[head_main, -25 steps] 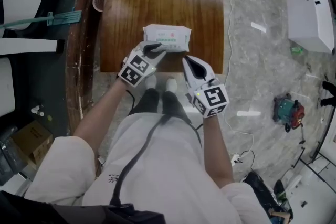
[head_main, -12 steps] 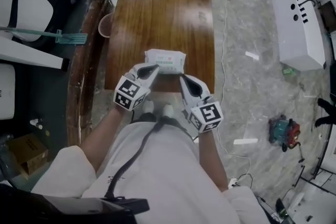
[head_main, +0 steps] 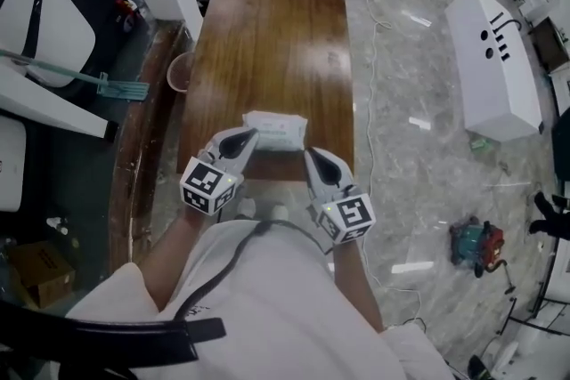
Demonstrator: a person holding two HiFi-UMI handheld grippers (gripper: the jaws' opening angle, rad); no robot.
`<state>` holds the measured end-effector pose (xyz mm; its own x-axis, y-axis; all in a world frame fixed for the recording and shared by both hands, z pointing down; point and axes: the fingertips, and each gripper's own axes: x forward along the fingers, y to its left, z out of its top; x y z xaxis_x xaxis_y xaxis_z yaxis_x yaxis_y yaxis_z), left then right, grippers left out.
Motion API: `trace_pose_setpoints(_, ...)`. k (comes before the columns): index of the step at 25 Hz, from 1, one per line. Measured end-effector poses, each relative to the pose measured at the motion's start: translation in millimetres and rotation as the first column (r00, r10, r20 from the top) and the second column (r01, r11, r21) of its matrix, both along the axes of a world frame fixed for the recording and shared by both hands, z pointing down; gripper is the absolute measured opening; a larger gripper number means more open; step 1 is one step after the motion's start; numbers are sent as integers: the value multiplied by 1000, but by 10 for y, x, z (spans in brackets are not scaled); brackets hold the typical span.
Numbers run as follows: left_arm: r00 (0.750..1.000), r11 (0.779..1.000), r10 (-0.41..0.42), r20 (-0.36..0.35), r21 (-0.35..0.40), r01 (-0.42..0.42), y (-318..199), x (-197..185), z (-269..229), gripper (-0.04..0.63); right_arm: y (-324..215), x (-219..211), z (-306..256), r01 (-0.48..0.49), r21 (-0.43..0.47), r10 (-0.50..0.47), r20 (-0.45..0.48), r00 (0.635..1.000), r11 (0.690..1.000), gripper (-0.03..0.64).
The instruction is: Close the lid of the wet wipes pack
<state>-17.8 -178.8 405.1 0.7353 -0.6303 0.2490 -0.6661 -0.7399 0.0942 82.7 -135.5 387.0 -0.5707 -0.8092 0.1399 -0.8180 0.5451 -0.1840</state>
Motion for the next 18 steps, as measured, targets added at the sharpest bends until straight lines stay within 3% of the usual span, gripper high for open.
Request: trace_pose_setpoints(18,999,999,-38,-14,2,38,20,-138,2,3,-45,-32,-42,16,5,-16,-41,999,1000,8)
